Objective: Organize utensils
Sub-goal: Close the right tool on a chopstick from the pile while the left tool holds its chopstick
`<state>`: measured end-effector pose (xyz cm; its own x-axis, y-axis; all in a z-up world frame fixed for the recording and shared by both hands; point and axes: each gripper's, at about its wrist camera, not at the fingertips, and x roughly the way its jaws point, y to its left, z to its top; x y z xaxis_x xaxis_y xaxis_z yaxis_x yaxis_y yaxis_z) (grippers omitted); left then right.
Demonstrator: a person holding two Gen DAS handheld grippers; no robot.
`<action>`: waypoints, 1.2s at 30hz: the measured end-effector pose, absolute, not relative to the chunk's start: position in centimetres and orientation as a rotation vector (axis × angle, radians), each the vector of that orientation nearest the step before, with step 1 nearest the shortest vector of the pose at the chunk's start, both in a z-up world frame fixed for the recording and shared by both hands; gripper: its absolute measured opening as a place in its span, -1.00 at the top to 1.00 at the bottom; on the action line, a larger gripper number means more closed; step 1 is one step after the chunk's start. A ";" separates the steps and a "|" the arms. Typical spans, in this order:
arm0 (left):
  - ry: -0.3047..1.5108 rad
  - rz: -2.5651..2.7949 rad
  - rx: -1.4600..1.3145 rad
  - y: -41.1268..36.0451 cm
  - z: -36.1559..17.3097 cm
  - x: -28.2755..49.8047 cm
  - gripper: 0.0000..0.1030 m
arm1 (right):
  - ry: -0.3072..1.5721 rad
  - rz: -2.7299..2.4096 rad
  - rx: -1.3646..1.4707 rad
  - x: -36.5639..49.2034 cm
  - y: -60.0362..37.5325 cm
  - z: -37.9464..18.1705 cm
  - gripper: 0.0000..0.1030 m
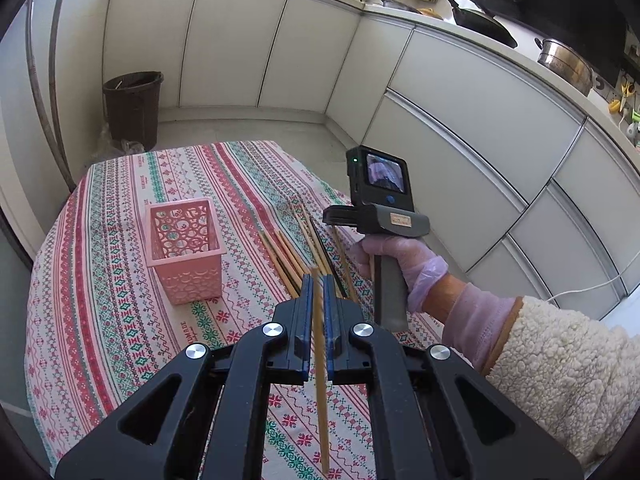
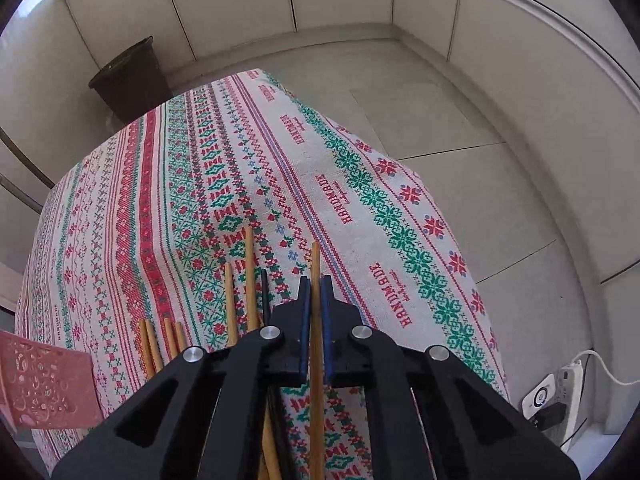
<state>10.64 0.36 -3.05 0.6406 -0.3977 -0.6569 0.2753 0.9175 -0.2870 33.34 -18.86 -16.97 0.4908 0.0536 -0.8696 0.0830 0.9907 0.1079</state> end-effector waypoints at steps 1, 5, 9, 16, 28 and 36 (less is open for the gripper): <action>0.781 -0.385 -0.169 0.4 -2.9 10.5 0.90 | 1.043 -0.011 0.143 32.7 -19.0 -16.3 0.90; 0.756 -0.382 -0.177 0.6 -2.1 9.8 0.90 | 0.976 0.038 0.144 29.7 -19.2 -12.7 0.90; 0.757 -0.391 -0.175 0.6 -1.9 9.4 0.90 | 0.916 0.083 0.153 26.3 -19.5 -9.2 0.90; 1.001 -0.336 -0.117 -1.1 -7.9 12.2 0.63 | 0.773 0.166 0.232 19.9 -20.8 -3.3 0.90; 1.176 -0.107 0.001 -5.1 -16.3 20.1 0.53 | 0.646 0.240 0.332 13.8 -24.1 0.8 0.90; 1.233 -0.026 -0.018 -5.3 -18.7 22.6 0.29 | 0.624 0.235 0.376 13.9 -26.6 1.3 0.90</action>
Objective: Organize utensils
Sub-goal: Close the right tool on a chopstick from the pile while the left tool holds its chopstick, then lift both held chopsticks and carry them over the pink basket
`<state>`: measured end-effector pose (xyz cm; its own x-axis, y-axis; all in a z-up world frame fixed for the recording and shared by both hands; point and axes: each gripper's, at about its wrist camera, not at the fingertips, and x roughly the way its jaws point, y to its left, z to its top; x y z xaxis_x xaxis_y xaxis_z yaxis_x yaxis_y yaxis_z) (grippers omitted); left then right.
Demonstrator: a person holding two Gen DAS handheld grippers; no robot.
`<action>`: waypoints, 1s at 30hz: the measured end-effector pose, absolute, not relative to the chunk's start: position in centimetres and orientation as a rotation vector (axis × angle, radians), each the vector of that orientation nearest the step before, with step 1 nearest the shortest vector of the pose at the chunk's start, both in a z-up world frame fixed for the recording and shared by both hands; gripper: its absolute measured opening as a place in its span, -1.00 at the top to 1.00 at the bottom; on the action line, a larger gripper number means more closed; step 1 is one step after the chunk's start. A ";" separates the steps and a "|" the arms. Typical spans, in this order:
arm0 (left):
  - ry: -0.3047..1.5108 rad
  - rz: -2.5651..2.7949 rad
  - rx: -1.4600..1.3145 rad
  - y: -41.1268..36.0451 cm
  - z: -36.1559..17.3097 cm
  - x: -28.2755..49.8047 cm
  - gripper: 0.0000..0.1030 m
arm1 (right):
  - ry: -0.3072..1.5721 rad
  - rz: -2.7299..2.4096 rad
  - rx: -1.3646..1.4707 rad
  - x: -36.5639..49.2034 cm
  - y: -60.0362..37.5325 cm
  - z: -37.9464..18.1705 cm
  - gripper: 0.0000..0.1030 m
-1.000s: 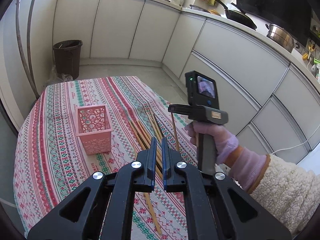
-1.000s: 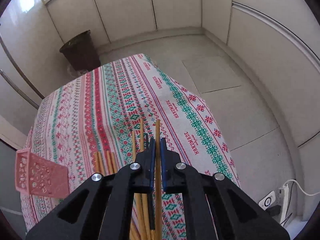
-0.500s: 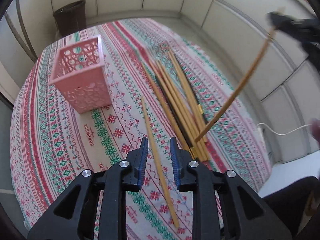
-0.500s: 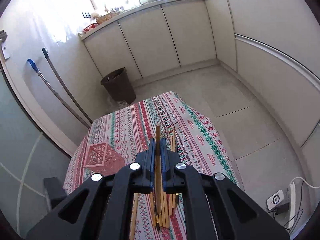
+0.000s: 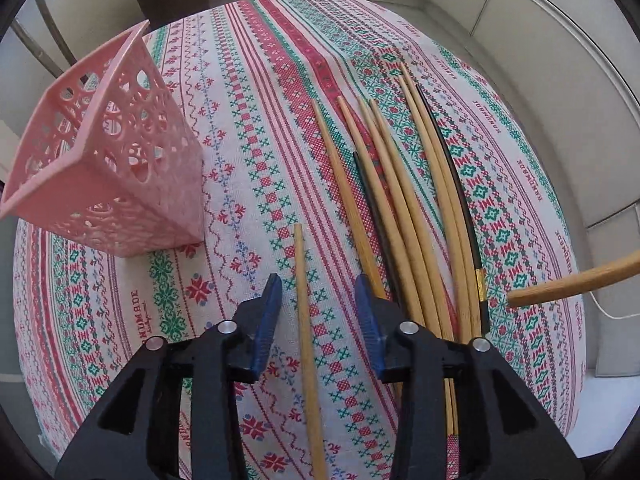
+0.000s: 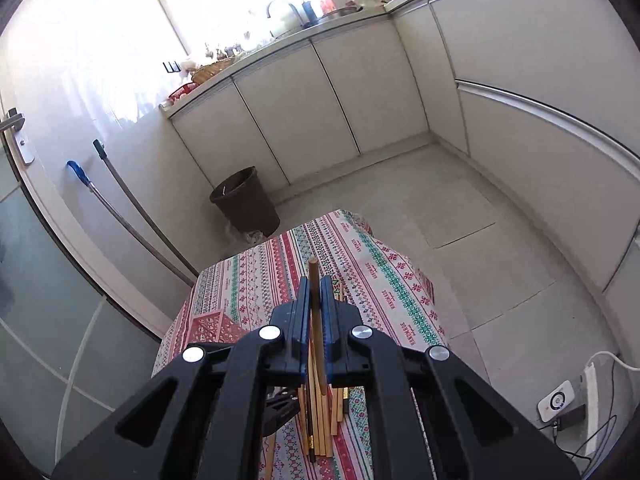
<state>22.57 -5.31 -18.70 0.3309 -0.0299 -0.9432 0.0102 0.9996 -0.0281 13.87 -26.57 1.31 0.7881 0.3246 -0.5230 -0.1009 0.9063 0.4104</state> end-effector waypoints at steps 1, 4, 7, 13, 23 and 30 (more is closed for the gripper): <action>1.232 -0.026 -0.024 -5.2 -18.8 22.7 0.29 | 0.623 0.236 0.379 13.9 -26.8 1.4 0.90; 1.223 -0.026 0.007 -5.6 -18.9 22.9 0.36 | 0.621 0.237 0.387 13.7 -27.1 1.4 0.90; 1.212 -0.042 0.019 -6.4 -19.0 23.3 0.69 | 0.626 0.236 0.385 13.8 -27.2 1.4 0.90; 1.180 -0.056 -0.014 -6.0 -18.8 21.9 0.90 | 0.637 0.234 0.388 13.9 -27.0 1.2 0.89; 0.987 -0.164 -0.102 -2.7 -11.9 14.8 0.91 | 0.644 0.265 0.415 14.1 -26.5 1.4 0.89; 0.813 -0.160 -0.122 -0.2 -5.4 7.0 0.91 | 0.645 0.314 0.411 13.9 -25.3 1.4 0.89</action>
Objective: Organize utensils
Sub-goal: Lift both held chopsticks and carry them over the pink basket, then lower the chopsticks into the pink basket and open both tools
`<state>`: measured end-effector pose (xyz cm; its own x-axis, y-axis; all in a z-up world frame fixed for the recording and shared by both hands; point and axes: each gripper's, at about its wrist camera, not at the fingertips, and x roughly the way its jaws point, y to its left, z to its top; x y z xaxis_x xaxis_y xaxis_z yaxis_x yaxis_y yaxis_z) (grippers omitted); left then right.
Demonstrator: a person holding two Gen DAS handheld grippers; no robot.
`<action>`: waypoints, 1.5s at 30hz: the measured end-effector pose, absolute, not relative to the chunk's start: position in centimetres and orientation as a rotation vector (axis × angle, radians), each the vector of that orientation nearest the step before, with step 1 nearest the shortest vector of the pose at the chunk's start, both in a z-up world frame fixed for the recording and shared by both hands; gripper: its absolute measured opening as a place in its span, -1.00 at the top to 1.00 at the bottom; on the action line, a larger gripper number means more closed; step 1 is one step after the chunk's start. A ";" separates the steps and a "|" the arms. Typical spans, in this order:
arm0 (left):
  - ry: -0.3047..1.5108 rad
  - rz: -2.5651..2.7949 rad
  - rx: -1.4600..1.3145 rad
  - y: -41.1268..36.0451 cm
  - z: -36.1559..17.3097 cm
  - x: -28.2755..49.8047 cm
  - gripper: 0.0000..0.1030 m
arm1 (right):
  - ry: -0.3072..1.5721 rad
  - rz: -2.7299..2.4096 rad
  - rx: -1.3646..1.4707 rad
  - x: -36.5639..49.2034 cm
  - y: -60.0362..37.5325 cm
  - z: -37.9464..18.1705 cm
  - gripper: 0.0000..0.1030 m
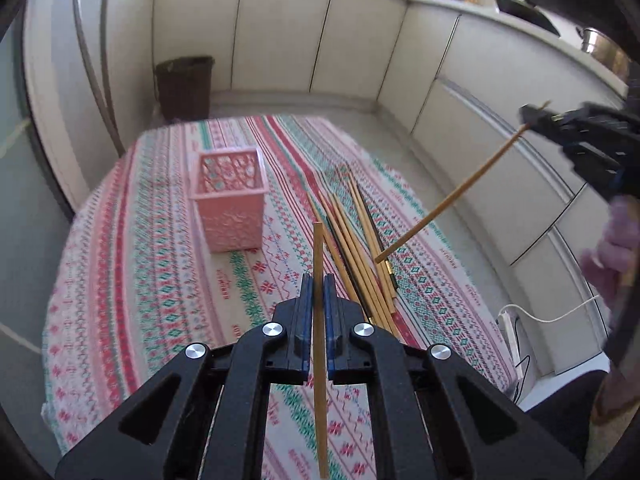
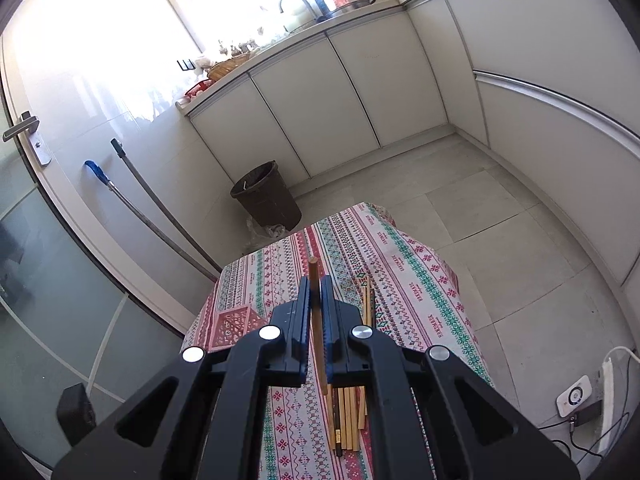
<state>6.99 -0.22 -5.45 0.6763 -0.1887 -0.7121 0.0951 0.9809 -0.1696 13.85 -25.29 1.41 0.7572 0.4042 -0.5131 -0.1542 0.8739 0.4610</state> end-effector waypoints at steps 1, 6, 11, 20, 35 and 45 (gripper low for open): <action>0.789 -0.157 -0.118 0.0 -4.5 6.1 0.91 | 0.647 0.318 0.411 13.9 -25.2 1.4 0.89; 0.652 -0.128 -0.089 1.0 0.9 2.9 0.91 | 0.646 0.330 0.412 13.9 -25.0 1.5 0.89; 0.435 -0.094 -0.088 2.4 9.0 3.8 0.91 | 0.650 0.323 0.426 14.2 -25.3 1.3 0.89; 0.369 0.009 -0.090 4.4 13.0 12.5 0.91 | 0.707 0.302 0.409 15.7 -24.7 -0.2 0.89; 0.476 0.078 -0.282 9.6 4.6 14.6 0.40 | 0.657 0.379 0.374 15.0 -22.2 2.6 0.89; 0.448 0.177 -0.253 11.5 4.8 12.2 0.26 | 0.577 0.456 0.344 17.2 -16.2 9.2 0.89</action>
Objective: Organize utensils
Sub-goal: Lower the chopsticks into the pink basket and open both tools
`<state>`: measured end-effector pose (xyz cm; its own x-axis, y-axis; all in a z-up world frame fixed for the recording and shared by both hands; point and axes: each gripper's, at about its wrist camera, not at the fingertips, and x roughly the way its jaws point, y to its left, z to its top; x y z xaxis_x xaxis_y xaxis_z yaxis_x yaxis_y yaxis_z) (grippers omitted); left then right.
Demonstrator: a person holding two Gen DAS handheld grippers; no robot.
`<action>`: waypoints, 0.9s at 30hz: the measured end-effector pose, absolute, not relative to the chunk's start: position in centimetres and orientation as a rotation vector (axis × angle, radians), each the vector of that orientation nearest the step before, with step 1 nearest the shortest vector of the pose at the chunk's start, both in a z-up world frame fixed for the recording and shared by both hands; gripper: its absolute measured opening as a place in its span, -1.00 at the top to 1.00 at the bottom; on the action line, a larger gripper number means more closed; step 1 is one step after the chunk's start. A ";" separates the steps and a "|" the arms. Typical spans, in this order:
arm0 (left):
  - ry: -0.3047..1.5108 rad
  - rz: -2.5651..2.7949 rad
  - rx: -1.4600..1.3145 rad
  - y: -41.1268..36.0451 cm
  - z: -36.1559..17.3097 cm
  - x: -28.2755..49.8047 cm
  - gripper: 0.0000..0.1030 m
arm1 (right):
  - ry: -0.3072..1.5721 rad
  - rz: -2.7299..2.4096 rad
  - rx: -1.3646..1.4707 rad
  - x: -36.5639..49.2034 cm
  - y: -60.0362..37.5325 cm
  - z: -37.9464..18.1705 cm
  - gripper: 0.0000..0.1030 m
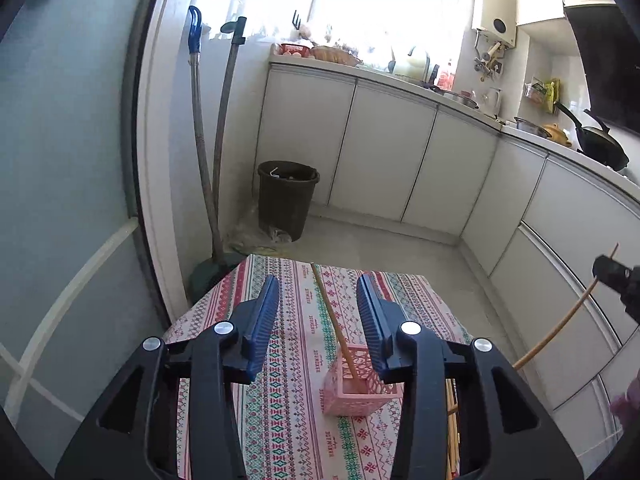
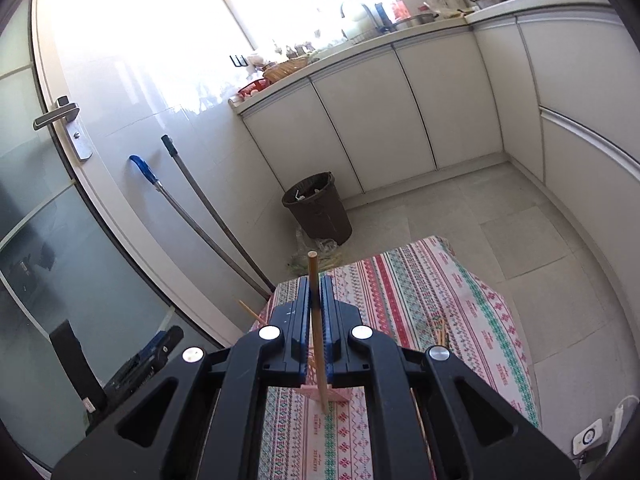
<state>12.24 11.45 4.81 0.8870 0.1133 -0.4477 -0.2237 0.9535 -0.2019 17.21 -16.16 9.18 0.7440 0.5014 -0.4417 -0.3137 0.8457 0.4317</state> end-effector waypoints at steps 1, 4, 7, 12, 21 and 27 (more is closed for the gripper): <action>0.446 0.174 -0.256 11.6 4.8 12.1 0.26 | 0.569 0.457 0.336 17.6 -15.4 9.7 0.89; 0.456 0.166 -0.269 12.1 4.7 12.3 0.26 | 0.562 0.456 0.320 19.0 -13.2 10.4 0.89; 0.473 0.161 -0.268 12.3 4.4 12.7 0.26 | 0.585 0.454 0.300 20.8 -11.1 9.8 0.89; 0.499 0.143 -0.270 12.3 3.6 13.5 0.24 | 0.647 0.454 0.281 23.7 -8.3 6.4 0.54; 0.504 0.132 -0.257 11.9 3.7 13.4 0.20 | 0.663 0.453 0.227 22.3 -7.1 4.7 0.34; 0.512 0.126 -0.224 10.9 3.5 13.3 0.10 | 0.685 0.427 0.215 21.0 -8.8 3.4 0.14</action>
